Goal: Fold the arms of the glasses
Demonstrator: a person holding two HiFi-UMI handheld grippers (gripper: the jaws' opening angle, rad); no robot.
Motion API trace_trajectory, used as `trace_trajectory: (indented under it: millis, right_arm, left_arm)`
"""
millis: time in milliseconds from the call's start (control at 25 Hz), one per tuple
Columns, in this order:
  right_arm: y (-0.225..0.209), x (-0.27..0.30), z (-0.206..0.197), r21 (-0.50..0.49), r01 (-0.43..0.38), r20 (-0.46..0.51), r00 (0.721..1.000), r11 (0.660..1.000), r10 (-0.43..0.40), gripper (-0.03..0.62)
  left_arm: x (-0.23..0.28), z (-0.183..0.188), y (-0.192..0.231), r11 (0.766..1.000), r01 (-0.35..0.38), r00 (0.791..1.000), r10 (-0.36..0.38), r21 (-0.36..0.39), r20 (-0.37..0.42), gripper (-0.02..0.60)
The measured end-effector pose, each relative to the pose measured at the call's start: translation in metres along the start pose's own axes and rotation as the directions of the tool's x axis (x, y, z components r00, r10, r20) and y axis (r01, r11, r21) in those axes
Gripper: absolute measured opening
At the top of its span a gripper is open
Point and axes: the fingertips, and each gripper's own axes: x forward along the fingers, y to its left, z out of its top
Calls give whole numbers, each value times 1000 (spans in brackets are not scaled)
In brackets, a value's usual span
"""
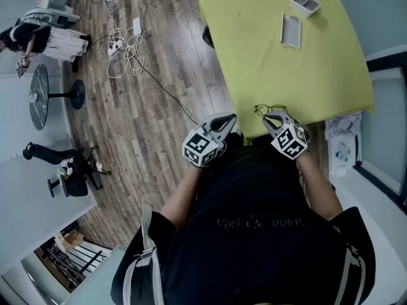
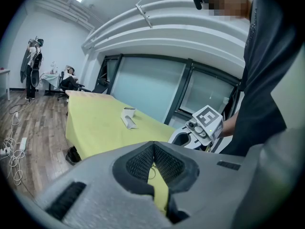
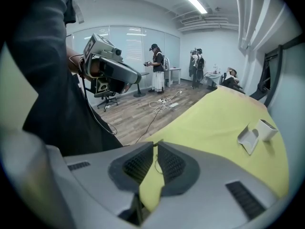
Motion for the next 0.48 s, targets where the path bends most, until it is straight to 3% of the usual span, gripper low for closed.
trace_trajectory:
  millis: [480]
  right_arm:
    - [-16, -13, -24, 125, 24, -11, 1000, 992, -23, 43]
  left_arm:
    - [8, -1, -5, 1000, 13, 1000, -13, 1, -7, 18]
